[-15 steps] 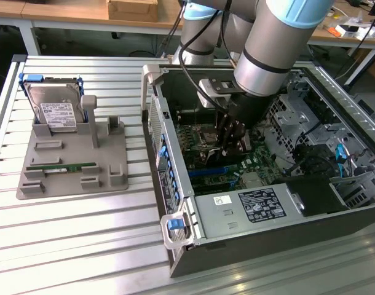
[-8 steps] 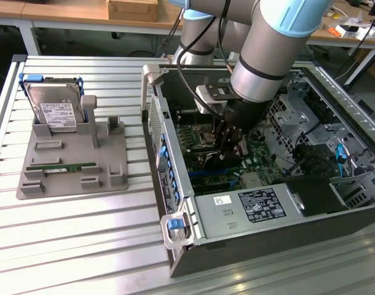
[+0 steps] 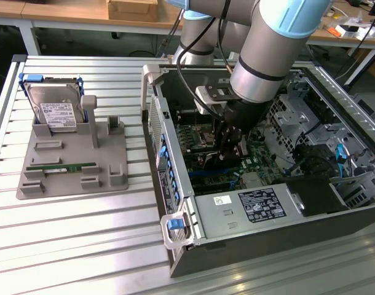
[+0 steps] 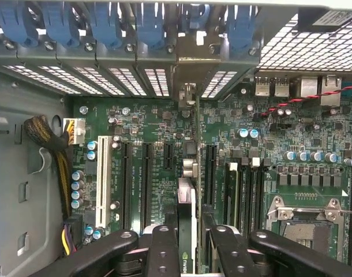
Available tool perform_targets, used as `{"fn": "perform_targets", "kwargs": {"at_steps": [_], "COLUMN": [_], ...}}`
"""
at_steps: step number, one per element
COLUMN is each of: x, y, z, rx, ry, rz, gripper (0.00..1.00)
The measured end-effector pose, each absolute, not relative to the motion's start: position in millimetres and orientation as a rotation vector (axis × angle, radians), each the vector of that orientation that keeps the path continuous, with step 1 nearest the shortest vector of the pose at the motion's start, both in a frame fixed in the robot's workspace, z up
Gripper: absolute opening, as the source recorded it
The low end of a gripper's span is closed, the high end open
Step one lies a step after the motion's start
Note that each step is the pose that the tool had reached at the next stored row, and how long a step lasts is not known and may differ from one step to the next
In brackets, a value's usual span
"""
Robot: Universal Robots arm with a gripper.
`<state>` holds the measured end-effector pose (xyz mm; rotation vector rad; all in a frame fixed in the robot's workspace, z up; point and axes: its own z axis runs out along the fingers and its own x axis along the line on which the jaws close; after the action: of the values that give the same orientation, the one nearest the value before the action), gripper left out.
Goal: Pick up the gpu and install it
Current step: 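Insert the gpu into the slot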
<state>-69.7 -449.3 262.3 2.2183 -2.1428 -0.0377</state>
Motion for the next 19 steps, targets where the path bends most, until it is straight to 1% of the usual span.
{"fn": "perform_targets", "kwargs": {"at_steps": [5,7,19], "x": [-69.8,-70.0,-70.2], "y": [-450.0,-450.0,-451.5], "z": [263.0,269.2,266.7], "rx": [2.219,2.219,2.167], "ry": [-2.144,-2.144,-2.197], "rz": [-0.038,-0.037,-0.039], "gripper": [0.26,0.26,0.26]}}
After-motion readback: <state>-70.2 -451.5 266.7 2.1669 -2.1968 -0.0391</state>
